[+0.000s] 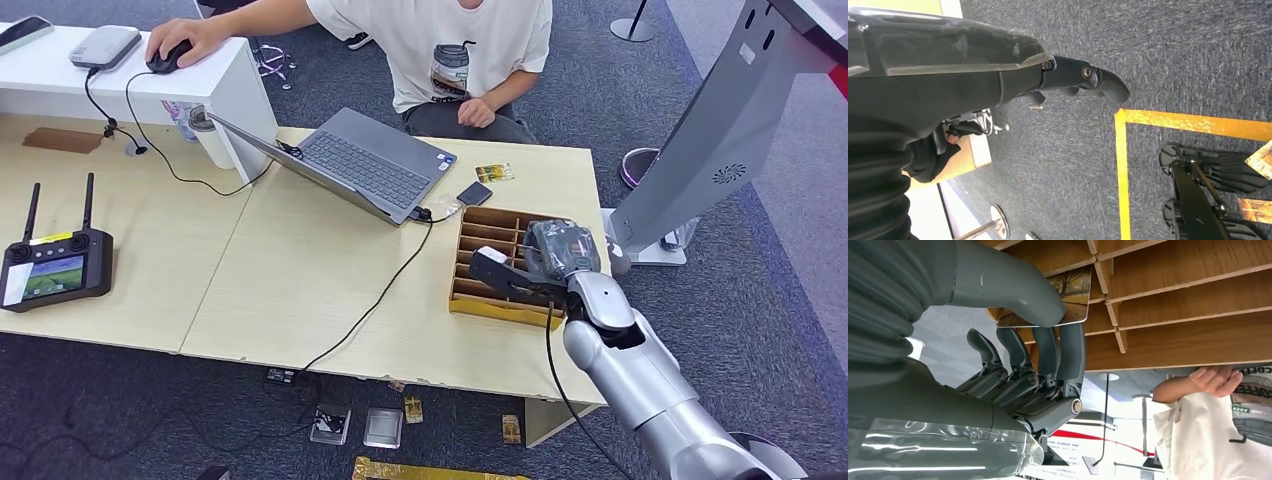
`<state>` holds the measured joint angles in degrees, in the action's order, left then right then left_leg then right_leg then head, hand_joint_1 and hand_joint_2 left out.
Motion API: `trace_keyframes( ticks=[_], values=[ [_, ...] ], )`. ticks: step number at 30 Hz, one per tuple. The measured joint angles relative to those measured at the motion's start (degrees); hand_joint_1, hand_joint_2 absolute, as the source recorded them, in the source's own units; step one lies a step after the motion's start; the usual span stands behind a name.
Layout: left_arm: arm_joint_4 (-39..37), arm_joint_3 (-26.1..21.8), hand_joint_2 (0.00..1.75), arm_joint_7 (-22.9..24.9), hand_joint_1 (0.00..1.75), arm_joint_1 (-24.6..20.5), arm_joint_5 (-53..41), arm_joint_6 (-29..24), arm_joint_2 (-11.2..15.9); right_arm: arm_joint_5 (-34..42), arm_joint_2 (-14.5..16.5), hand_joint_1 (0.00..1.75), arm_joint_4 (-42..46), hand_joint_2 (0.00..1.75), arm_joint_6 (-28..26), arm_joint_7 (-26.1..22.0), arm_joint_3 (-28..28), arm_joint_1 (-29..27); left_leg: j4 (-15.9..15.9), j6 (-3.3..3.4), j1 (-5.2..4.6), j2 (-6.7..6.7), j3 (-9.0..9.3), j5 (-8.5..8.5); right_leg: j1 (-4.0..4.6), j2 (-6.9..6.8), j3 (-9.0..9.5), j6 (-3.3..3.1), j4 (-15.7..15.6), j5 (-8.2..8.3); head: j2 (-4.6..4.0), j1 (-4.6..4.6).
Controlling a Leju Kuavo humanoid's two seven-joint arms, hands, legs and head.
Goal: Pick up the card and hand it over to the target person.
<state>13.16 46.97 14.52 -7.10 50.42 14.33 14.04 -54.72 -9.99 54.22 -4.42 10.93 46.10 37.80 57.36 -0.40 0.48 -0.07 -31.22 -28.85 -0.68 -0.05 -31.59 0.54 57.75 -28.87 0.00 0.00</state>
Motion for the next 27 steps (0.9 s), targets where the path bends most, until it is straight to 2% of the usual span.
trace_keyframes(
  ticks=[11, 27],
  values=[
    [-0.1, 0.0, 1.75, 0.0, 0.0, 0.0, 0.0, 0.0, 0.0, -0.1, -0.7, 1.71, 2.0, 1.75, -0.7, 0.4, -0.3, -0.2, 0.0, 0.0, 0.0, -0.01, 0.0, 0.0, 0.01, -0.01, 0.0, 0.0, 0.0, 0.0, 0.0, 0.0],
    [0.4, -1.1, 1.75, 1.2, 0.0, 0.1, 0.8, -1.5, -0.7, 0.5, -1.5, 1.71, 19.3, 1.75, -11.9, 2.8, -7.1, -0.3, 0.1, 0.01, -0.04, -0.03, -0.15, -0.02, -0.04, -0.03, -0.18, 0.02, 0.1, -0.04, 0.0, 0.0]
  ],
)
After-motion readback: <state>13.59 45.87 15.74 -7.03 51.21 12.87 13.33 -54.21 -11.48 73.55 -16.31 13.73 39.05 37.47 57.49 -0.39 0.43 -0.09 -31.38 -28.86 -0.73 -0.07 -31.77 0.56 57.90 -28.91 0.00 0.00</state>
